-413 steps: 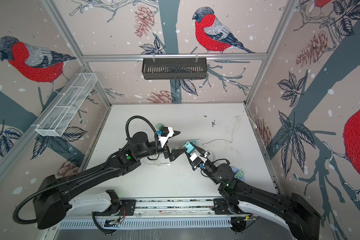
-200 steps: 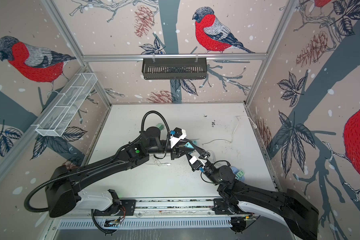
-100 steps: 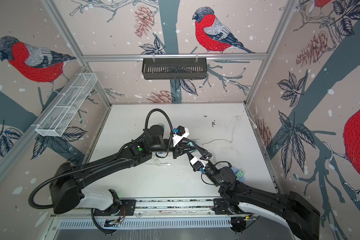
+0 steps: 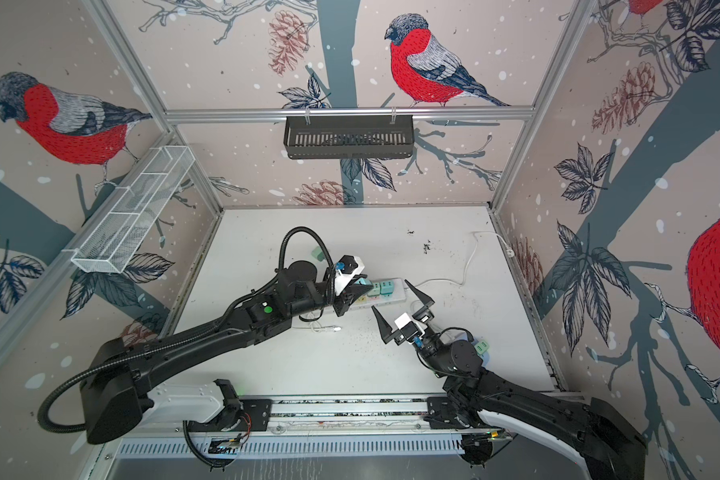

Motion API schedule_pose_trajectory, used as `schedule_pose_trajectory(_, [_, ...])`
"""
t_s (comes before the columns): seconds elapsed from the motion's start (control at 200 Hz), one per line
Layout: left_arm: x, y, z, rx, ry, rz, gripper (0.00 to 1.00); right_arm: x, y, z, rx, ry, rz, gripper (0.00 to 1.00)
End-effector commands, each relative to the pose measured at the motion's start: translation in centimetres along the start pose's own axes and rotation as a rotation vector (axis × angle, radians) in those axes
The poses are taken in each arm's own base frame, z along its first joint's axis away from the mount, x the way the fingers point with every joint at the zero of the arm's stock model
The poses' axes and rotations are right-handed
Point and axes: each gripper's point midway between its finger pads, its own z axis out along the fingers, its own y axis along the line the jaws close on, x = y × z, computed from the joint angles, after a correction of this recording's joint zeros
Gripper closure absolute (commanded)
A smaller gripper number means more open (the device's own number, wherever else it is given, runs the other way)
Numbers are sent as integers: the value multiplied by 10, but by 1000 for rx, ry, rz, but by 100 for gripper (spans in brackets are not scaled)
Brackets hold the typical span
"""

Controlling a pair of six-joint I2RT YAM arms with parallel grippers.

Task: Insert the plug
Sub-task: 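Open the right gripper and draw it back while the left gripper carries the adapter, then lower the teal adapter into the socket beside the light-green adapter with the left gripper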

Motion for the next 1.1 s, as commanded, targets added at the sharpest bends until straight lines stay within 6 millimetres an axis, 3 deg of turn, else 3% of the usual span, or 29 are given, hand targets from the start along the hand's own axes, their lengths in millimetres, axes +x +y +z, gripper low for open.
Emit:
schedule_pose_trajectory(0.0, [-6,30,-8,-182,-42,105,100,16,-20,-3,95,68,122,0])
schedule_pose_trajectory(0.18, [12,58,-5,-342,48,118,100,49,-65,-11,273,176,276,0])
schedule_pose_trajectory(0.265, [21,43,5,-242,106,179,100,66,-79,-18,331,207,314,0])
schedule_pose_trajectory(0.475, [35,59,12,-319,178,170,100,91,-97,-17,335,258,386,0])
schedule_pose_trajectory(0.665, [58,52,28,-229,302,190,100,132,-117,-16,448,385,439,0])
schedule_pose_trajectory(0.791, [86,55,33,-142,376,151,100,152,-117,-2,411,469,482,0])
schedule_pose_trajectory(0.801, [78,58,34,-143,360,150,100,153,-116,0,403,474,483,0])
schedule_pose_trajectory(0.826, [79,61,35,-132,364,140,100,155,-115,2,388,486,484,0])
schedule_pose_trajectory(1.091, [116,69,58,-69,507,120,100,158,-102,12,305,489,496,0])
